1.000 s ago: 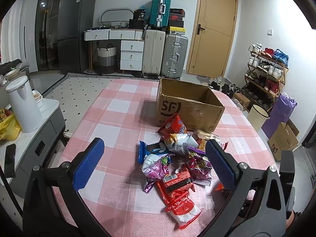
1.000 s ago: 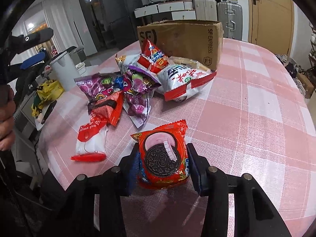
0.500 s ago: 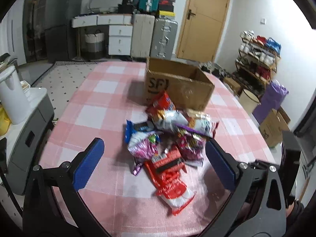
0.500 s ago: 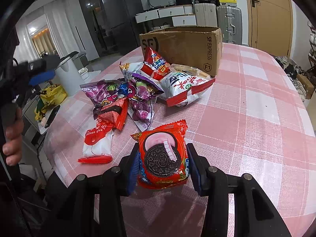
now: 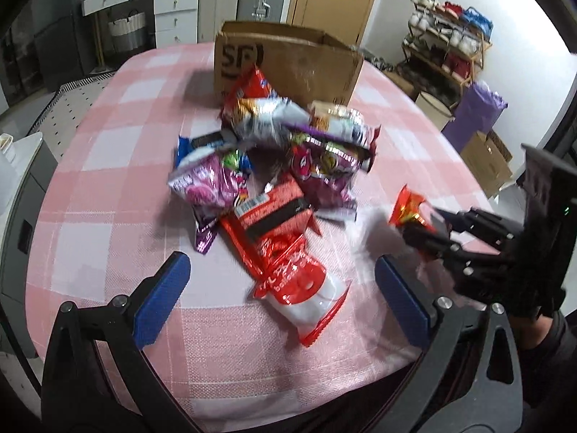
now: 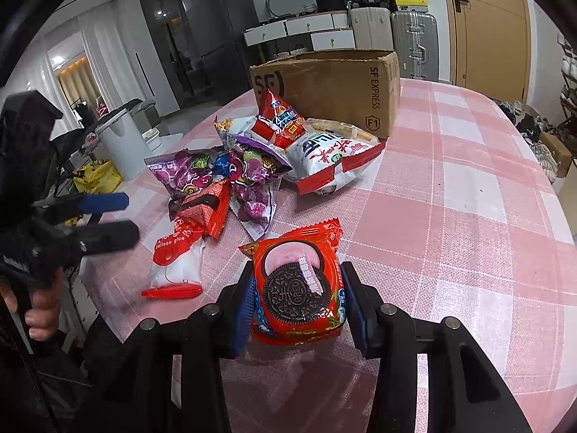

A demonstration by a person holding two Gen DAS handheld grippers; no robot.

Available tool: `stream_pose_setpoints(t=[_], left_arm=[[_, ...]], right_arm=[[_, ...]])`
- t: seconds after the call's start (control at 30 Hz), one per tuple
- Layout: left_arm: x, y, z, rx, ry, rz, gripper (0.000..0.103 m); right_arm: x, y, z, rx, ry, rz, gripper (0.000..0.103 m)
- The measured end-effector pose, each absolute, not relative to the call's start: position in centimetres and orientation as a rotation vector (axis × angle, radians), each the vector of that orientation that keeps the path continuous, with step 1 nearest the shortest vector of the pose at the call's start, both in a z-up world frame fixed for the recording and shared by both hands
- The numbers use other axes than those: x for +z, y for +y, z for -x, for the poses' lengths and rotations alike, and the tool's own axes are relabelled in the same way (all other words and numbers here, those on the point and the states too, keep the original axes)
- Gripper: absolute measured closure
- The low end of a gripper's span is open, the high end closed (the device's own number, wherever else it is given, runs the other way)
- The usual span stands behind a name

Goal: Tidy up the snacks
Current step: 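Lift the Oreo pack with the right gripper while the left gripper grasps the red-and-white balloon bag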

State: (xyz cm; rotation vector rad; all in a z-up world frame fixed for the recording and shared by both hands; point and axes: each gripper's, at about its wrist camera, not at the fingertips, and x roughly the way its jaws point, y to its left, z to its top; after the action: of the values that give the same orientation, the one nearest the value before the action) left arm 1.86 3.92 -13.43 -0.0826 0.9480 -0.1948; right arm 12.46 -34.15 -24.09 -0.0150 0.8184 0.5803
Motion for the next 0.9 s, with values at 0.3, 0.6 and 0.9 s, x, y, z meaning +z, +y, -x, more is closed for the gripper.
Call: stream_pose_setpoints(t=[0.3, 0.6, 0.9], left_arm=[[-15.7, 2.7, -2.1, -0.229, 1.036, 0.046, 0.001], [-18.0, 1.9, -3.0, -0.224, 1.084, 0.031, 0.001], [-19.0, 1.8, -3.7, -0.218, 1.077, 0.023, 0.008]], right_arm=[[-24.5, -34.4, -12.5, 0.577, 0.823, 0.007, 0.058], [-24.9, -34.9, -12.7, 0.568, 0.826, -0.003, 0.058], [-25.2, -35.1, -12.8, 0.567, 0.829, -0.012, 0.058]])
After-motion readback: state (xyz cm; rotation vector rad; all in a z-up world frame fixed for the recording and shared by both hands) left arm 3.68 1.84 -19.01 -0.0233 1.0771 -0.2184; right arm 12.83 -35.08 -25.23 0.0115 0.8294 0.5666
